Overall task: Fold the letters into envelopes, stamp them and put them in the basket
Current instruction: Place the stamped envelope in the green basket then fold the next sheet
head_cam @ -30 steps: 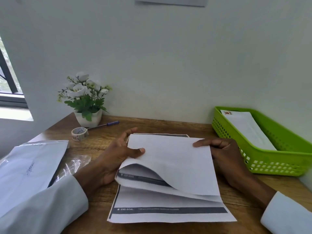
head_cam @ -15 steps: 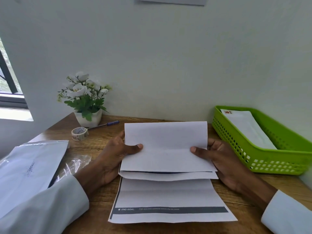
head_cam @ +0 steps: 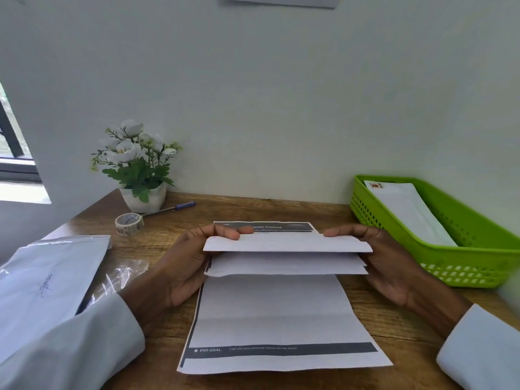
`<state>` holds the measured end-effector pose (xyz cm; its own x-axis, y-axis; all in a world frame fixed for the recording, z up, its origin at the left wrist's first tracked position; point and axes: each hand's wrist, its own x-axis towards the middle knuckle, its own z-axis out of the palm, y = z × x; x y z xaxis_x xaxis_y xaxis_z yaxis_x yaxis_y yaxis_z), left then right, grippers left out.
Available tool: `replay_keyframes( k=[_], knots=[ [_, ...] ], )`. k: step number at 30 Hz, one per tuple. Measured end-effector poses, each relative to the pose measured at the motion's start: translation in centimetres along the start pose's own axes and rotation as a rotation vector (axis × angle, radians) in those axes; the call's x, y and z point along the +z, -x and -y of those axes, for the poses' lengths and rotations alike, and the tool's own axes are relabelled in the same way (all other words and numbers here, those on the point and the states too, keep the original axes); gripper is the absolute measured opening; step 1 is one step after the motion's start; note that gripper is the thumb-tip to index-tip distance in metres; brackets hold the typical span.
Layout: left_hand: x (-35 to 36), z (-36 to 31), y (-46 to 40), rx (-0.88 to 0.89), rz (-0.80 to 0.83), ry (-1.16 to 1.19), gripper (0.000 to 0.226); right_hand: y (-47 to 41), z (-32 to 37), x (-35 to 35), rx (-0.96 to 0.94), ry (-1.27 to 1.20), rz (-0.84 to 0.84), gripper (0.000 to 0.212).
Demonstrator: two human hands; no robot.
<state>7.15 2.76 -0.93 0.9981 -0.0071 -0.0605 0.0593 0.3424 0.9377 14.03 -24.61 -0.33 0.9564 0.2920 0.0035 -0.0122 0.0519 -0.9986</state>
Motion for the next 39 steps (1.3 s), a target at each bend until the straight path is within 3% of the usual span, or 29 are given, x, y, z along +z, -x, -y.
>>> replay_keyframes(
  k=[6,9,12,16,21,25,28,34,39],
  knots=[
    [-0.9,-0.7,-0.4,0.045,-0.125,0.143,0.030,0.3,0.4,-0.2,-0.135,0.098,-0.024,0.040],
    [-1.1,-1.0,-0.1,0.013,-0.075,-0.202,0.027,0.6,0.6,0.0,-0.216,0.210,0.013,0.042],
    [-1.0,-0.9,0.2,-0.027,0.101,-0.651,0.029,0.6,0.5,0.3,-0.249,0.303,0.041,0.043],
    [-0.9,-0.8,0.2,-0.025,0.136,-0.733,0.026,0.9,1.0,0.2,-0.211,0.304,0.173,0.036],
    [-0.8,-0.9,0.2,0.066,0.118,-0.746,0.020,0.7,2.9,-0.3,-0.158,0.177,0.173,0.032],
    [0.0,-0.8,0.3,0.181,0.122,-0.794,0.015,1.0,2.7,2.2,-0.277,0.656,0.070,0.023],
    [0.4,-0.8,0.3,0.289,0.144,-0.877,0.015,1.4,1.8,4.2,-0.414,1.047,0.087,0.030],
    [0.5,-0.7,0.3,0.424,0.099,-0.921,0.024,2.7,2.5,5.4,-0.541,1.284,-0.009,0.032],
    [1.7,-0.2,0.8,0.573,0.102,-1.044,0.015,2.6,1.8,6.1,-0.556,1.188,0.140,0.027]
  ],
)
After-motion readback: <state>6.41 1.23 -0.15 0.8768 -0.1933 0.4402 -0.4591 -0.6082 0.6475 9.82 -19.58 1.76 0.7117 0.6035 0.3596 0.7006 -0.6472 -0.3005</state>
